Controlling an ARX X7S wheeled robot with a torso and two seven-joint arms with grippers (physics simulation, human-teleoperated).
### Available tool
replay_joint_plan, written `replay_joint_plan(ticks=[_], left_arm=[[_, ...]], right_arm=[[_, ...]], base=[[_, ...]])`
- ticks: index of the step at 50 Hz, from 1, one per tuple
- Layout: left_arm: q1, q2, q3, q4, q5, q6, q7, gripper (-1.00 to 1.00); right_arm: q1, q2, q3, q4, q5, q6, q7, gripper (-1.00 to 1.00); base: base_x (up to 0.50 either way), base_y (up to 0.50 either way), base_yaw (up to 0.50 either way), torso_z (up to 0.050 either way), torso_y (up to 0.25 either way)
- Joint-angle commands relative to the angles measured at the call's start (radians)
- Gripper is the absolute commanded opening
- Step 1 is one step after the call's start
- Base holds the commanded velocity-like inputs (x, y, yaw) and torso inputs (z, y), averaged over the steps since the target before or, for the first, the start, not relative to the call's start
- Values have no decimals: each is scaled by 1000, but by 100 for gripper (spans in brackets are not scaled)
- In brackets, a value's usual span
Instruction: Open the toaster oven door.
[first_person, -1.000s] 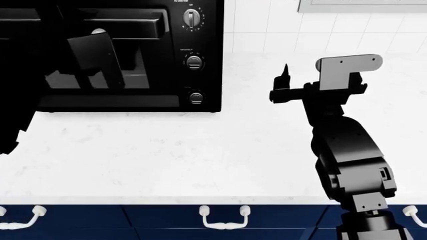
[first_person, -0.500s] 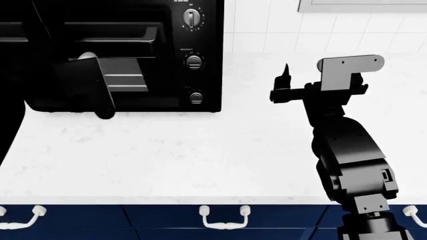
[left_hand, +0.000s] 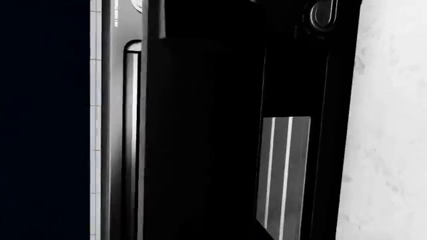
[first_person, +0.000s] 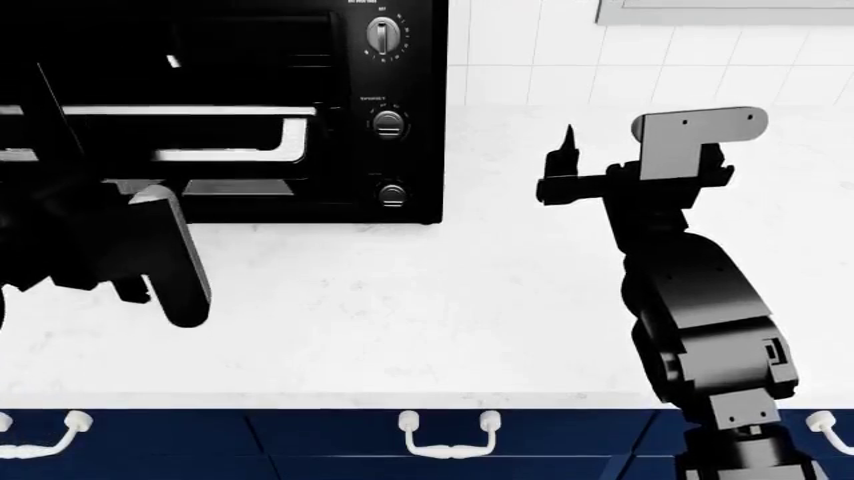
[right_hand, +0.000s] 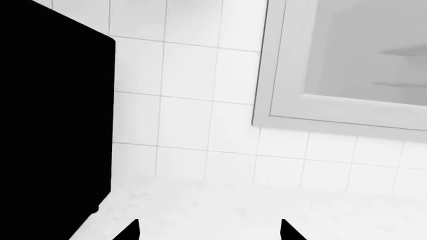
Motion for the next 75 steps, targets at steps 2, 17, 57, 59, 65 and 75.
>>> replay_joint_plan(ticks=[2,17,57,59,65,75], left_arm=[[21,-75,-36,172,-51,-35,-70,-100],[112,-146,-20,263,-89,-84,-122,-100],[374,-210,136,313,-89,-98,-297,-100],[381,-209,142,313,-86,-97,-300,-100],[403,-210,155,312,-84,-94,-320,-100],[472,-218,195,303,-88,-76,-391,-100]], right_arm=[[-3,-1,-4,-2,4,-3,1,100],[-5,1,-3,11,10,-16,0,100],[-25,18,0,-15,27,-11,14,100],[-26,19,0,-13,27,-13,14,100],[-28,21,0,-18,29,-10,16,100],[-28,21,-5,-18,29,-10,20,100]], base=[[-5,-1,-2,8,0],[0,-1,-1,0,3],[0,0,0,0,1],[0,0,0,5,0],[0,0,0,0,0],[0,0,0,0,1]])
